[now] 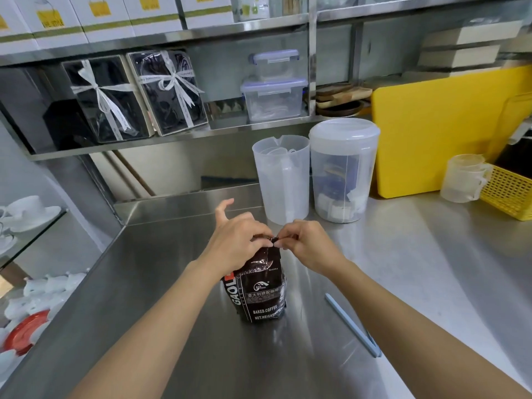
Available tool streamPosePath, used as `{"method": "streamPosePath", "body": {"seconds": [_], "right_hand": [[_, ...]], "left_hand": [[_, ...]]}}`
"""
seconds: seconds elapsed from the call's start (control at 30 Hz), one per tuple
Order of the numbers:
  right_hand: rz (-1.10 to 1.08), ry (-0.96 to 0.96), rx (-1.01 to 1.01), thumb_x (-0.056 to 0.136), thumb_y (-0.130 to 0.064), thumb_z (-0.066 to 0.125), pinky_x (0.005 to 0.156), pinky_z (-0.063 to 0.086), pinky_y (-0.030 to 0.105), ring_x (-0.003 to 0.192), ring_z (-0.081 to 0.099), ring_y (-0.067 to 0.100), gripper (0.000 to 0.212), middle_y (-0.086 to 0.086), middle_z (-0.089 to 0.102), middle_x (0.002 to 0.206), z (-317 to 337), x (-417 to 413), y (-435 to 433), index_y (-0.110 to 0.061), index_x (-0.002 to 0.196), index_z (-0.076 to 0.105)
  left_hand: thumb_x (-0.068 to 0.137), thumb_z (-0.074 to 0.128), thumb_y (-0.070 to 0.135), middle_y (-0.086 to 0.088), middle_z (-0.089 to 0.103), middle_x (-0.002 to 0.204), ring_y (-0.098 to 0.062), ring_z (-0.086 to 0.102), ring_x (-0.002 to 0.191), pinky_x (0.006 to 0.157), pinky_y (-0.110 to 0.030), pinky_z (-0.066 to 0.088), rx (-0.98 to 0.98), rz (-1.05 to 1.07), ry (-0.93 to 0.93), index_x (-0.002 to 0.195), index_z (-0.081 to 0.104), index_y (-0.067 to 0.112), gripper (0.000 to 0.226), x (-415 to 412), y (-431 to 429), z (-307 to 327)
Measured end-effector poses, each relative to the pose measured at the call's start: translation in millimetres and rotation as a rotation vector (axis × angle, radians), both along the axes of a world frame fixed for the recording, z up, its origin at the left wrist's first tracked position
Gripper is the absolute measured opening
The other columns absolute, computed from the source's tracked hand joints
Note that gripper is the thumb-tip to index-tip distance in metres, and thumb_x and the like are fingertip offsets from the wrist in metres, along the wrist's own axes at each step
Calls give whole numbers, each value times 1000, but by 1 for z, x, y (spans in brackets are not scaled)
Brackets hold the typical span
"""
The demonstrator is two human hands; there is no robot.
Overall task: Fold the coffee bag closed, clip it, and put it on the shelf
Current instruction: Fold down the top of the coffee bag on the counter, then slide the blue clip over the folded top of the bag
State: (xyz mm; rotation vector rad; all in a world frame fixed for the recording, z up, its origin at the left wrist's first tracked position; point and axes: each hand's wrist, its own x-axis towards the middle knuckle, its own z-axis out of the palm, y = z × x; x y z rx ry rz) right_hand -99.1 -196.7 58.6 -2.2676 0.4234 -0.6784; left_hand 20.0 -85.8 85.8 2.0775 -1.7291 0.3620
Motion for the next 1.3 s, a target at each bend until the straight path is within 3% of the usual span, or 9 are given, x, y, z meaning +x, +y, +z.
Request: {"method": "streamPosePath", "body": {"seconds": [0.17, 0.37, 0.5, 0.6, 0.8, 0.93, 1.07, 1.2, 1.3], "right_hand": [[29, -19, -33, 79, -15, 66, 74, 43, 32, 73, 51, 15, 12, -17, 46, 63, 0, 3, 0, -6, 85, 70], [-69, 32, 69, 71, -33, 73, 78, 48, 37, 81, 55, 21, 33, -1, 57, 87, -31, -19, -19, -13, 93, 60], [-213, 408, 40, 66, -51, 69, 91, 41, 45, 98, 50, 24, 39, 1, 47, 102, -69, -43, -42, -27, 87, 47], [-305, 735, 43, 60, -62, 67, 85, 33, 42, 107, 44, 27, 52, 5, 41, 112, -85, -61, -50, -24, 90, 47], [-241, 1142, 71, 55, -58, 72, 96, 38, 48, 111, 47, 30, 67, 6, 39, 117, -104, -88, -46, -23, 107, 50], [-247, 1044, 30, 68, -27, 69, 76, 45, 34, 91, 55, 27, 42, 8, 52, 103, -114, -89, -42, -12, 105, 55], [-204, 790, 137, 70, -8, 59, 52, 36, 23, 80, 54, 27, 10, 11, 58, 89, -110, -85, -45, -15, 76, 54], [-138, 548, 324, 71, -3, 63, 54, 35, 24, 67, 48, 18, 23, 5, 51, 76, -93, -80, -46, -20, 62, 49], [-69, 396, 486, 73, -1, 66, 57, 46, 30, 62, 52, 20, 16, 8, 55, 77, -74, -74, -49, -12, 66, 55]], "left_hand": [[83, 61, 29, 14, 58, 70, -4, 51, 88, 105, -31, -11, 13, 16, -7, 86, 68, 25, 8, -1, 1, 1], [85, 60, 25, 5, 58, 75, -7, 52, 88, 104, -31, -9, 23, 23, -39, 85, 66, 24, 6, -4, 1, 0], [85, 59, 20, 5, 56, 73, -9, 53, 85, 103, -29, -8, 1, 33, -44, 85, 66, 21, 6, -3, 1, -2], [86, 58, 19, 16, 50, 67, -9, 53, 86, 101, -26, -9, 2, 23, -25, 85, 64, 20, 7, -4, -2, -5], [87, 57, 21, 8, 52, 73, -10, 50, 92, 106, -35, -6, 31, 52, -1, 85, 63, 21, 7, -5, -5, -5], [86, 59, 20, 11, 54, 70, -10, 52, 91, 104, -32, -7, 23, 46, -9, 84, 65, 22, 7, -7, -3, -4], [85, 60, 19, 22, 46, 65, -11, 54, 88, 104, -35, -4, 5, 33, -12, 83, 66, 21, 6, -7, -1, -6], [85, 60, 20, 18, 50, 68, -11, 54, 87, 102, -29, -6, -17, 36, -5, 84, 66, 20, 6, -7, 2, -8], [84, 60, 22, 15, 54, 71, -11, 54, 87, 99, -23, -8, -30, 31, -19, 85, 66, 22, 6, -7, 4, -8]]}}
